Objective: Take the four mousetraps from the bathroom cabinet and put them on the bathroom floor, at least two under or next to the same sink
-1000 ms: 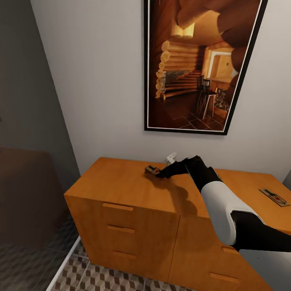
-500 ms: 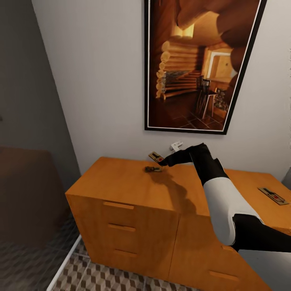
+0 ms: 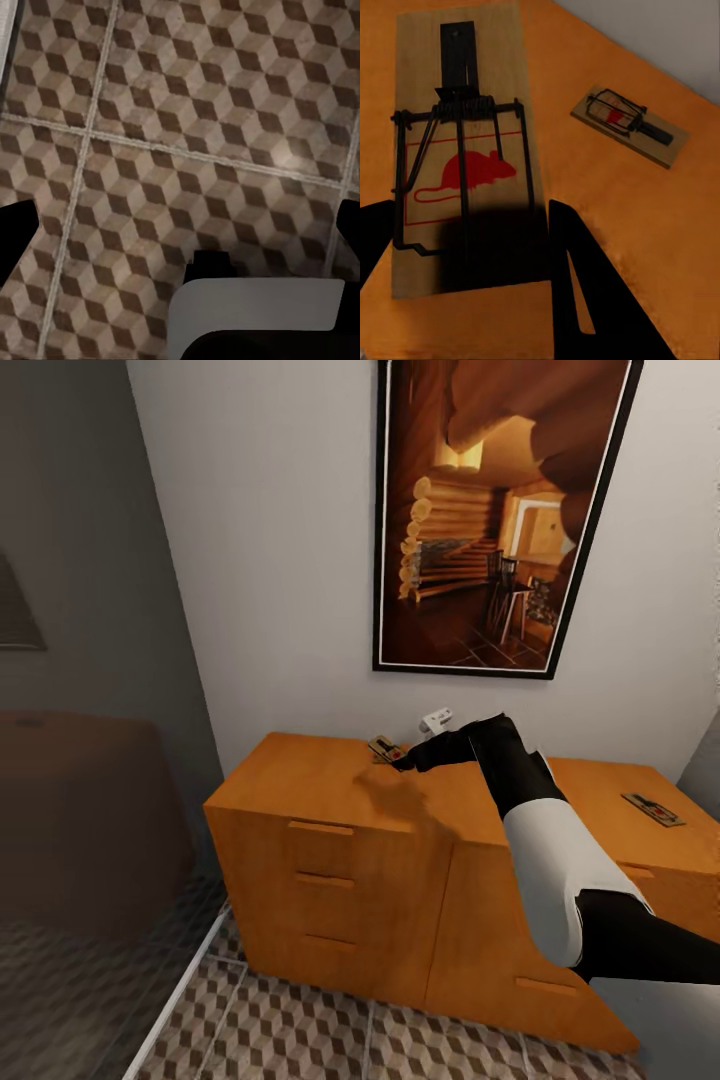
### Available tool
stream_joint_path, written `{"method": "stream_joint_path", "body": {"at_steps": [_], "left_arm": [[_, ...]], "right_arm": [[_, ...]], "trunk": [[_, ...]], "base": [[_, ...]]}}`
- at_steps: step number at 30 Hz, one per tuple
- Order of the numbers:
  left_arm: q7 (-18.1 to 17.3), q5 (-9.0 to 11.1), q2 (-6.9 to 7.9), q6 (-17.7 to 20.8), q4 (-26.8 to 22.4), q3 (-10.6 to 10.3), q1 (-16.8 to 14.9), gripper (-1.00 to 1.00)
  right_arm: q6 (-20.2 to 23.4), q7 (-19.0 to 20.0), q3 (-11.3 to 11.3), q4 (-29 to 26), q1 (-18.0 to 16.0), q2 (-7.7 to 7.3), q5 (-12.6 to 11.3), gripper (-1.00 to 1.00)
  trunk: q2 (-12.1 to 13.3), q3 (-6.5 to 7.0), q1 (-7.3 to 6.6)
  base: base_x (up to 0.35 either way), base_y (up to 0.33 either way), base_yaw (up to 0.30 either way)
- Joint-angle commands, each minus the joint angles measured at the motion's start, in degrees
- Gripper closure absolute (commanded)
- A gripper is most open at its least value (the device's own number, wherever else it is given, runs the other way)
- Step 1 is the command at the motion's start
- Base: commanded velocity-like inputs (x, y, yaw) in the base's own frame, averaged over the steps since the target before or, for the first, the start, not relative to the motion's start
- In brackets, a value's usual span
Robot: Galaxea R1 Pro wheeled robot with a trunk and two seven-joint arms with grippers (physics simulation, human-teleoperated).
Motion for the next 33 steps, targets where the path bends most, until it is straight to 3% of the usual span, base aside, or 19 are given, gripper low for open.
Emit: {"method": "stream_joint_path", "body": {"at_steps": [1,33], "left_arm": [[0.1,0.0,0.0,-0.2,0.0,0.0,0.0,-1.0],[0.1,0.0,0.0,-0.2,0.0,0.0,0.0,-1.0]], "right_arm": [[0.3,0.3,-0.3,-0.1,-0.1,0.09,0.4,1.0],[0.0,0.3,-0.2,1.9,-0.1,0.01,0.4,1.0]], "trunk": [[0.0,-0.06,-0.04],[0.0,-0.06,-0.04]], "base": [[-0.306,0.139,0.0],[-0.306,0.141,0.0]]}}
